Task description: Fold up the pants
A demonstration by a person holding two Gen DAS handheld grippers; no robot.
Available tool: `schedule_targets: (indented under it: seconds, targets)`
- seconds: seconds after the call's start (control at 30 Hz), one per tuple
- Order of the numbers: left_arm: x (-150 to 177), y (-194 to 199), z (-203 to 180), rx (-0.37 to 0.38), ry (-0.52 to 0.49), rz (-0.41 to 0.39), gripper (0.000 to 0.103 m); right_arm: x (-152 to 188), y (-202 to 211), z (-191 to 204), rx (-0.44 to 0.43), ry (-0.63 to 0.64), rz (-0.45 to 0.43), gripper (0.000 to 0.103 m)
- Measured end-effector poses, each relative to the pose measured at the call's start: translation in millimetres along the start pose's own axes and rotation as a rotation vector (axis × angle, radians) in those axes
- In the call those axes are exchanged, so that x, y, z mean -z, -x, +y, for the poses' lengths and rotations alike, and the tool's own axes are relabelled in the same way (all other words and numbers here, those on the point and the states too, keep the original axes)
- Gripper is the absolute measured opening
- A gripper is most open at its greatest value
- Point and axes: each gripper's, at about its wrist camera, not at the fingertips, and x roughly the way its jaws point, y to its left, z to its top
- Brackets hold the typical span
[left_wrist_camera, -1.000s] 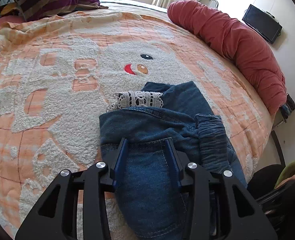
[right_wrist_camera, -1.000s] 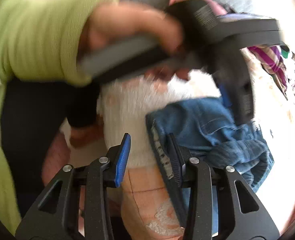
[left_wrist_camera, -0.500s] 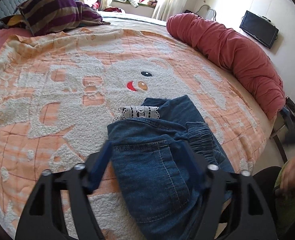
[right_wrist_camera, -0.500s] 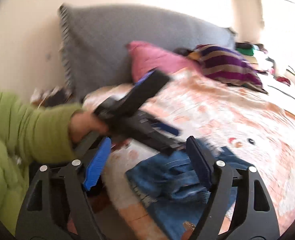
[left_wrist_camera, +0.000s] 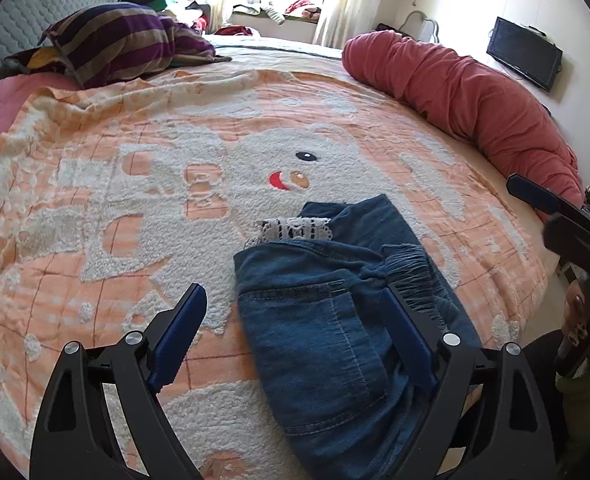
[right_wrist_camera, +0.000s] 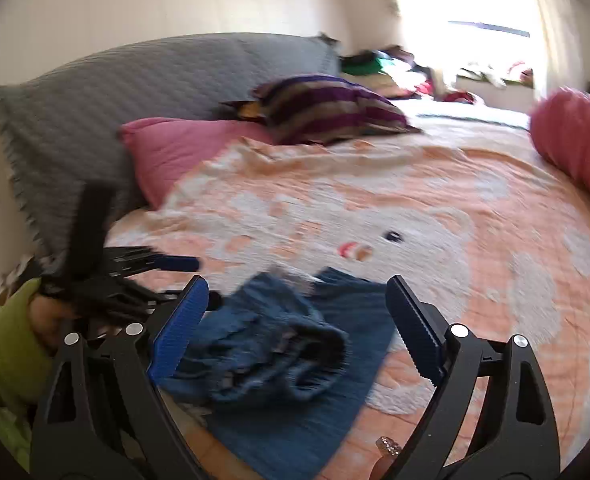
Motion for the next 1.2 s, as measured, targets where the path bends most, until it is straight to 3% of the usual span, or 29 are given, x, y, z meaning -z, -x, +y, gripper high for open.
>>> schedule_targets:
  seconds: [0.3, 0.63, 0.73, 1.07, 1.2]
  targets:
    - [8.7, -17.4, 14.0, -0.018, 0.062, 0.06, 0.087, 27.1, -35.7, -35.5, 0.12, -0.127, 0.215, 0.081]
    - [22.1, -39.0, 21.1, 0.03, 0.151, 0.135, 0.087, 52.8, -55.5, -56.3, 0.083, -0.267, 0.364, 0.057]
    - [25.8, -44.4, 20.3, 0.053, 0.174, 0.152, 0.087, 59.8, -64.2, -55.5, 0.068, -0.279, 0.403, 0.056]
    - [28.5, -55.8, 5.3, 0.075, 0.168, 0.158, 0.085, 67.1, -81.0, -54.9, 0.044, -0.298, 0.434, 0.056]
    - [27.6, -58.5, -5.3, 0.072, 0.147, 0.154, 0.072, 64.9, -85.2, -55.3, 0.028, -0.304, 0.427, 0.055]
